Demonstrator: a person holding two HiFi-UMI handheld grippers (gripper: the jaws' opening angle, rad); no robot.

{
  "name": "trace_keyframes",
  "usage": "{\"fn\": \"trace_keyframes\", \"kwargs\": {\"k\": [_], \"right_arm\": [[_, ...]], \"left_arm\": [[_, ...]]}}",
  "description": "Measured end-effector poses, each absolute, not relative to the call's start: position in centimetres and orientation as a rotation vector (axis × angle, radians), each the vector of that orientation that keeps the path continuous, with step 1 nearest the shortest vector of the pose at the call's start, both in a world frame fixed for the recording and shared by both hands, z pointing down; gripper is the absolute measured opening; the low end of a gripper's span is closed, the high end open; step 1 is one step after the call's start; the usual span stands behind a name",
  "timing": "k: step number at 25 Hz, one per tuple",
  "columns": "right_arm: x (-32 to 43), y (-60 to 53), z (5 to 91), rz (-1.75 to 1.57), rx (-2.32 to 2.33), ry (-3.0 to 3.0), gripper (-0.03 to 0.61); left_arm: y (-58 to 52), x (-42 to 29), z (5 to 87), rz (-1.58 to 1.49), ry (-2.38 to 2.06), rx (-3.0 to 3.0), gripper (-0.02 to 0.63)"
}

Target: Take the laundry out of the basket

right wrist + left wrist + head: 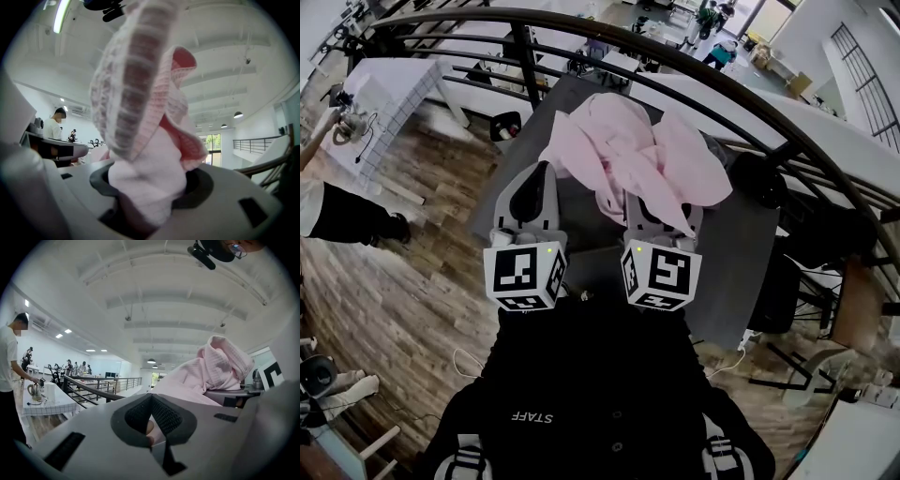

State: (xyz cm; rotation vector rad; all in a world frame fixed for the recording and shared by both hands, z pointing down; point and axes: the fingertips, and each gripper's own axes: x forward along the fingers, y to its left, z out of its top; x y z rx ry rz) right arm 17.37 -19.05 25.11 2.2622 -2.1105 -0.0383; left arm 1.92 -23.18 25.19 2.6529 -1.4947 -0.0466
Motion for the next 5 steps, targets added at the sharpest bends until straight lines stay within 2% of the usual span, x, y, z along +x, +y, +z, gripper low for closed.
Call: {"fn": "trace_keyframes", "kwargs": {"k": [5], "right_arm": [[17.03, -18.6, 25.11, -0.039, 2.262, -2.107, 0.29]], "left_arm": [[-22.83, 1.42, 25.3, -0.042, -1.498, 2.651, -0.003]]}}
